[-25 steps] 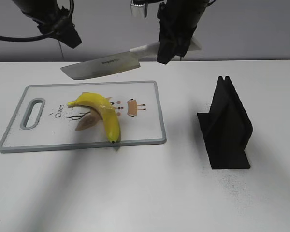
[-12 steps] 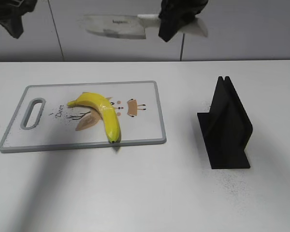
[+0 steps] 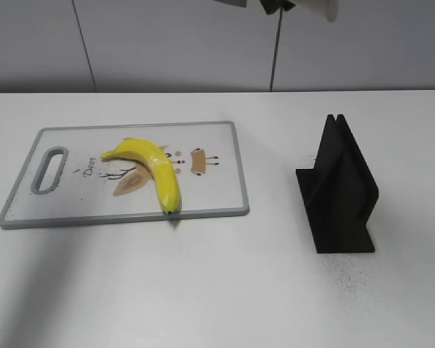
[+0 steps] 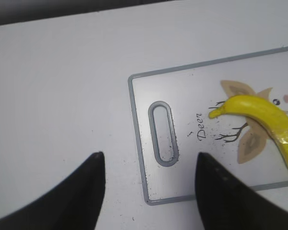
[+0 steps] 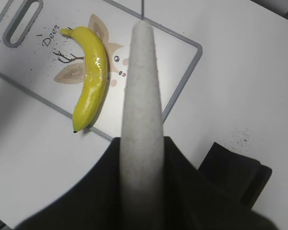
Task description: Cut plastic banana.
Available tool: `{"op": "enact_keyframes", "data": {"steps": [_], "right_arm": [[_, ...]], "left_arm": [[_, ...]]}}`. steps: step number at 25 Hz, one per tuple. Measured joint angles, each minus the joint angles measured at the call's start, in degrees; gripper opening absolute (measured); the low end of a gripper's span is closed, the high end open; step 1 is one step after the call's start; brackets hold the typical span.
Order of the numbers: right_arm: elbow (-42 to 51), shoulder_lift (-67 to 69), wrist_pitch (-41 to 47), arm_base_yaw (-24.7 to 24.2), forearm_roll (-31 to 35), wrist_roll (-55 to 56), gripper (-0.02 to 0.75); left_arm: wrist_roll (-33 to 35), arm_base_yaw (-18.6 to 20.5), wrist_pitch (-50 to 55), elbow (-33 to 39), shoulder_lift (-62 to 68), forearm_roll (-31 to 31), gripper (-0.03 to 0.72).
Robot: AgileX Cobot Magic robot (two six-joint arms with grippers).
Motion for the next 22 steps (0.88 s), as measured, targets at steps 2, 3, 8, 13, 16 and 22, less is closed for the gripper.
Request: {"op": "enact_keyframes", "data": {"steps": [2, 3, 8, 13, 16, 22], "right_arm": [[2.93, -4.00, 0.00, 0.00, -0.05, 1.23, 0.189], [5.00, -5.78, 0.00, 0.00, -0.11, 1.93, 0.189], [17.52, -17.24, -2.29, -0.04, -1.41, 5.74, 0.189], [31.60, -26.82, -9.59, -0.04, -2.71, 11.58, 0.189], [37.72, -30.78, -11.92, -0.04, -5.29, 15.11, 0.189], [45.80, -34.30, -14.25, -0.04, -11.92, 22.75, 0.189]], "left_arm": [[0.00, 0.00, -0.13, 1.44, -3.71, -0.24, 0.578], [0.00, 0.00, -0.25, 3.10, -6.14, -0.25, 0.578], [0.00, 0.00, 0.00, 16.73, -19.74, 0.47, 0.577], [0.00, 0.00, 0.20, 30.83, -31.91, 0.87, 0.577], [0.00, 0.00, 0.26, 37.29, -39.23, 0.94, 0.577], [-0.97, 0.00, 0.27, 51.31, -54.49, 1.46, 0.577]]}}
